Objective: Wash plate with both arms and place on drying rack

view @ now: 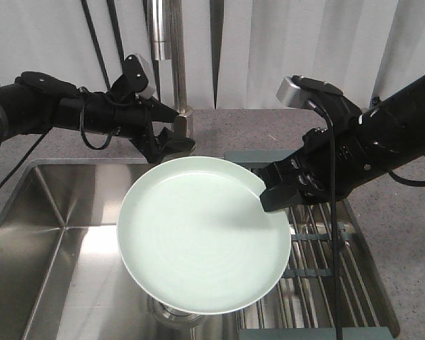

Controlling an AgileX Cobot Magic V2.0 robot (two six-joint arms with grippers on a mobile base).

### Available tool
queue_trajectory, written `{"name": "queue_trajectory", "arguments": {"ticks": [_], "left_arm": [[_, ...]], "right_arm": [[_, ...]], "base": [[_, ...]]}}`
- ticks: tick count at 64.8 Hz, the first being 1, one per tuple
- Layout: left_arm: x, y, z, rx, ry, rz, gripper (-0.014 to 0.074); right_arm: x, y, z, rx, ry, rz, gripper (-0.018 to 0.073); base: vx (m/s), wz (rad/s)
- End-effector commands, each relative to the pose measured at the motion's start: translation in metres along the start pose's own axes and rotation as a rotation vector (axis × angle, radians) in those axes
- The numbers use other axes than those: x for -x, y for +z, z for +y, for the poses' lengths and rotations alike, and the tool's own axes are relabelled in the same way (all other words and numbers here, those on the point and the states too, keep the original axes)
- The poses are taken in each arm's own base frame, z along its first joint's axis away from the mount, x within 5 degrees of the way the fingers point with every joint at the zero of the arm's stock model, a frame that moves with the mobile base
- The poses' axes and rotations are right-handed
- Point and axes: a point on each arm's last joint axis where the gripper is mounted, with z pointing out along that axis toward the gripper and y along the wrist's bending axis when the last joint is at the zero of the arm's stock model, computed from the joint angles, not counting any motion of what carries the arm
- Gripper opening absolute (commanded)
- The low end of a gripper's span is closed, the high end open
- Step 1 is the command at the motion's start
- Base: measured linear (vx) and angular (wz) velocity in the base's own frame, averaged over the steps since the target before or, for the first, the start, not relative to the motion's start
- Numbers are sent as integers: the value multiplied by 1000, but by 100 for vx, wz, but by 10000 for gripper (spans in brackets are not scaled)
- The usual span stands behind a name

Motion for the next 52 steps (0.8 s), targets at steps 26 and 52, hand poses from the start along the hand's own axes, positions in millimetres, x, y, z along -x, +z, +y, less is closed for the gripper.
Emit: {"name": "queue_trajectory", "arguments": {"ticks": [26, 52], "left_arm": [[36, -19, -25, -208, 63, -119, 554], [31, -22, -31, -278, 80, -61, 554]], "right_arm": [[6, -18, 12, 25, -21, -96, -4], [6, -18, 12, 25, -21, -96, -4]], "base": [[0, 0], [0, 0]]}}
